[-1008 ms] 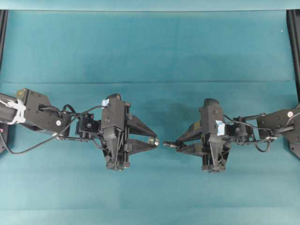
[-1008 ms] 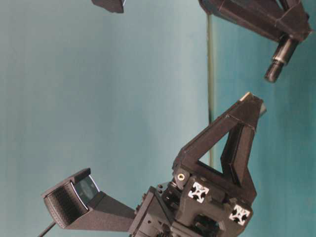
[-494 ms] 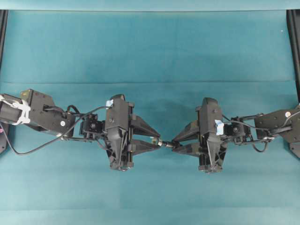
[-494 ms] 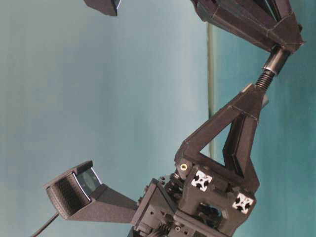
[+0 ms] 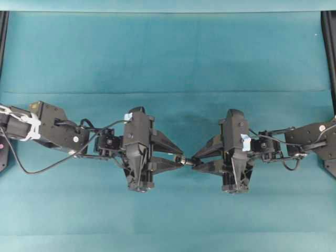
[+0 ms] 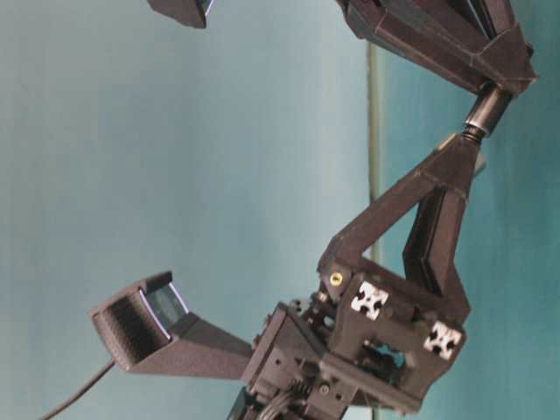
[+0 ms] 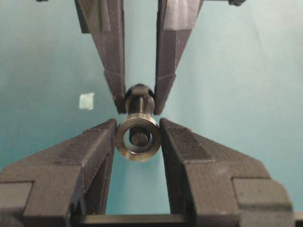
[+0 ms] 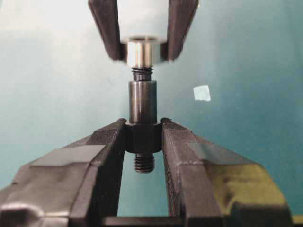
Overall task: Insert the washer onto the shaft with both hands.
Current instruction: 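Push the washer down the shaft onto the hex collar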
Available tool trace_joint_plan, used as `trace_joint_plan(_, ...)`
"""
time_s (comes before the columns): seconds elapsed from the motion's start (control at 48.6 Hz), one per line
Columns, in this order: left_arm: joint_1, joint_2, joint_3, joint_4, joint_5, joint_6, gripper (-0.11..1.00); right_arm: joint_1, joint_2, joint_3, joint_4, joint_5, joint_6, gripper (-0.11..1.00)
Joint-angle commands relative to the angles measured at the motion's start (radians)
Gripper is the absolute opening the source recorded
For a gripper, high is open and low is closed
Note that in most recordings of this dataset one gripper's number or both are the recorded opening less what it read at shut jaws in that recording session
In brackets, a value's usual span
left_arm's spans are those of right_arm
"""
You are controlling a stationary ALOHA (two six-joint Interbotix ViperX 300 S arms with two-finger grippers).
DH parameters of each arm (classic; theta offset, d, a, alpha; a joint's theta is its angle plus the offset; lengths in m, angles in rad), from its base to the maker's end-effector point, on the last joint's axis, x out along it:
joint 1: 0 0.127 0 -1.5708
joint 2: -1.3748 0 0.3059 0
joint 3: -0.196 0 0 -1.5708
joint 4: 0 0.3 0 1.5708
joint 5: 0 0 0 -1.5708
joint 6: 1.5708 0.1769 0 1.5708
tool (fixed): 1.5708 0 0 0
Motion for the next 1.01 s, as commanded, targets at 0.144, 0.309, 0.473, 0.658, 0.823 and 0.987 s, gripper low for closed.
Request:
trace_joint_plan(0.144,-0.002,0.015,-0.031,0.0,-0.009,-0.002,0.37,0.003,0.003,-0.031,-0.002,-0.014,0.003,0.0)
trace_joint_plan(0.309,-0.003,0.025,-0.037,0.0,-0.005,-0.002,0.37,0.003,0.011,-0.037,-0.002,-0.014,0.002,0.0)
trace_joint_plan(0.473,-0.002,0.044,-0.048,0.0,-0.003,-0.002,0.37,0.003,0.011,-0.037,-0.002,-0.014,0.0,0.0)
trace_joint_plan(0.658,-0.003,0.063,-0.071,0.0,-0.003,-0.002,0.37,0.003,0.012,-0.037,-0.002,-0.014,0.0,0.0)
trace_joint_plan(0.823,-0.003,0.074,-0.084,0.0,0.003,-0.002,0.37,0.003,0.012,-0.037,-0.002,-0.014,0.0,0.0)
trace_joint_plan(0.987,-0.003,0.072,-0.089,0.0,0.031,-0.002,0.37,0.003,0.014,-0.037,-0.002,-0.014,0.0,0.0)
